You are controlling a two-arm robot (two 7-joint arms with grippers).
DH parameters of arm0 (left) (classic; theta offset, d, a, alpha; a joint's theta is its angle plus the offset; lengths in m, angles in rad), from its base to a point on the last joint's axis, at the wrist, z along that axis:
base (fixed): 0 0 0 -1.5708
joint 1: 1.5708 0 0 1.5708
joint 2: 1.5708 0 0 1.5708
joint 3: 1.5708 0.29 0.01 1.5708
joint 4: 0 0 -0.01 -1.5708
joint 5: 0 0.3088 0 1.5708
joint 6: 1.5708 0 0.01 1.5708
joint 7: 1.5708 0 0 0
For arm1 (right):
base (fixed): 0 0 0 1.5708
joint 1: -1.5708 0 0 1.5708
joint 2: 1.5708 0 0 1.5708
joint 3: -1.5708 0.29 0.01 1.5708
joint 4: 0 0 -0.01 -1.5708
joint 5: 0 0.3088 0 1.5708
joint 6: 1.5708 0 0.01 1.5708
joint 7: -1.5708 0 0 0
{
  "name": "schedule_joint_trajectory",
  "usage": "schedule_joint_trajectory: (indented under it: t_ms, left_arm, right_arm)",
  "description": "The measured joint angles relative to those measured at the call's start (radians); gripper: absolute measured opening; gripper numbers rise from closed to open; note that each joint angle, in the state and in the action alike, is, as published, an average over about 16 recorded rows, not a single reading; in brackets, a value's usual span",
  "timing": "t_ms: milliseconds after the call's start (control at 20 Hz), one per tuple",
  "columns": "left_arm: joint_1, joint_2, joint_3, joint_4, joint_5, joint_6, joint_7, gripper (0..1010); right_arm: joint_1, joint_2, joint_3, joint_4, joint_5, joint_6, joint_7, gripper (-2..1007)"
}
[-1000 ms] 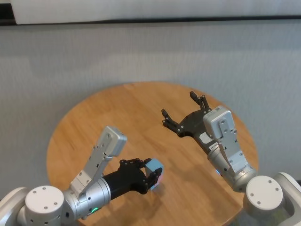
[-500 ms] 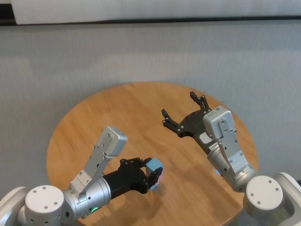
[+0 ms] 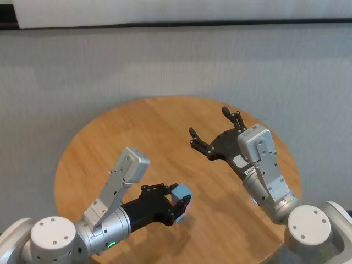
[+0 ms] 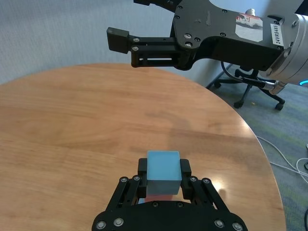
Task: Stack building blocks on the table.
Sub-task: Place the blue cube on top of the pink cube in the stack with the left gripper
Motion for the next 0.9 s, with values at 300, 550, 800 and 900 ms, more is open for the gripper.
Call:
schedule_joint_trajectory:
  t_ms: [300, 550, 800, 900]
  left_arm:
    - [-0.001, 0.001, 0.002, 0.002, 0.004, 0.003, 0.0, 405]
    - [-0.001, 0.001, 0.003, 0.004, 0.007, 0.005, -0.002, 405]
    - [-0.003, 0.001, 0.003, 0.007, 0.007, 0.004, -0.007, 406]
    - [-0.003, 0.001, 0.002, 0.007, 0.006, 0.004, -0.008, 406]
  right_arm:
    - [0.0, 0.0, 0.0, 0.0, 0.0, 0.0, 0.0, 1001]
    - [0.0, 0.0, 0.0, 0.0, 0.0, 0.0, 0.0, 1001]
    - [0.0, 0.0, 0.0, 0.0, 0.0, 0.0, 0.0, 1000]
    - [0.0, 0.0, 0.0, 0.0, 0.0, 0.0, 0.0, 1000]
